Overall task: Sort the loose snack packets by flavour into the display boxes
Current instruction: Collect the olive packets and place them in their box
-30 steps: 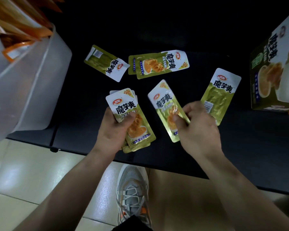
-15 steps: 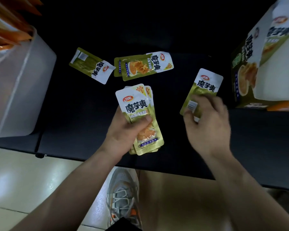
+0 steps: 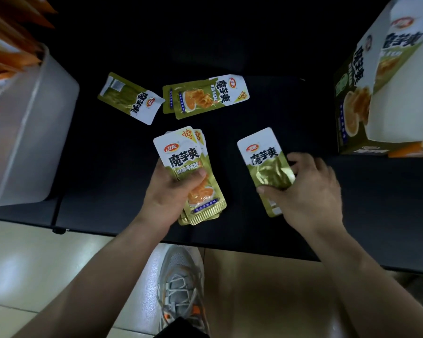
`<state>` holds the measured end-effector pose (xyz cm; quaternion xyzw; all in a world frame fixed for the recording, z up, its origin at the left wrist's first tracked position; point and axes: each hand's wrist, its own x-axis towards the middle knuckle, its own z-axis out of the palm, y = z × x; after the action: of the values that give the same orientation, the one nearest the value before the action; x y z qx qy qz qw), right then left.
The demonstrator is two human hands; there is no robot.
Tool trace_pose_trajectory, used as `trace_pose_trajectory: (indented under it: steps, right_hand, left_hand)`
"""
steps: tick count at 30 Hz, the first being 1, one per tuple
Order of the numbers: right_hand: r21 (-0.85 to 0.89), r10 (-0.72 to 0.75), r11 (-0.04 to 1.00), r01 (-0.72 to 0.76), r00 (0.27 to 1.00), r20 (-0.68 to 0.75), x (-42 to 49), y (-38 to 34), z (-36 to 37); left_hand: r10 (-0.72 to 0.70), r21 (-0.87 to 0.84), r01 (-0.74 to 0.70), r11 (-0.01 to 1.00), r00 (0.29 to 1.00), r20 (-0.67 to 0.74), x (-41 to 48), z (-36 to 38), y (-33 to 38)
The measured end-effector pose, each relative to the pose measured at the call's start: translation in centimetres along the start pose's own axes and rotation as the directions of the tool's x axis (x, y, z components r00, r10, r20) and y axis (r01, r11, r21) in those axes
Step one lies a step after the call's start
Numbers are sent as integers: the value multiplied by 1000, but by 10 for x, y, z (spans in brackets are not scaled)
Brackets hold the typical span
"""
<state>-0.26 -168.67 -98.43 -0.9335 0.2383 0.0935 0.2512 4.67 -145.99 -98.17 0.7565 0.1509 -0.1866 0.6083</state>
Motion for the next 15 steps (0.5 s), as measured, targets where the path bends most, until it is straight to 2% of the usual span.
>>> trace_pose_trajectory:
  steps: [2, 3, 6, 10, 15]
  right_hand:
    - [127, -42, 991, 44, 999, -16, -1, -5, 0]
    - [181, -79, 979, 91, 994, -69, -4, -8, -1]
    - [160, -253, 942, 296, 936, -242, -11, -18, -1]
    - [34, -404, 914, 405, 914, -39, -17, -27, 11]
    - [-116, -270, 953, 281, 958, 100, -17, -31, 18]
  left_hand:
    - [2, -4, -3, 1000, 1000, -3, 0, 0, 0]
    - [3, -2, -3, 1000, 1000, -4, 1, 0, -1]
    - [14, 22, -14, 1000, 1000, -18, 3, -3, -3]
    - [15, -5, -16, 1000, 997, -75, 5, -13, -4]
    - [13, -13, -14, 1000, 991, -135, 5, -33, -5]
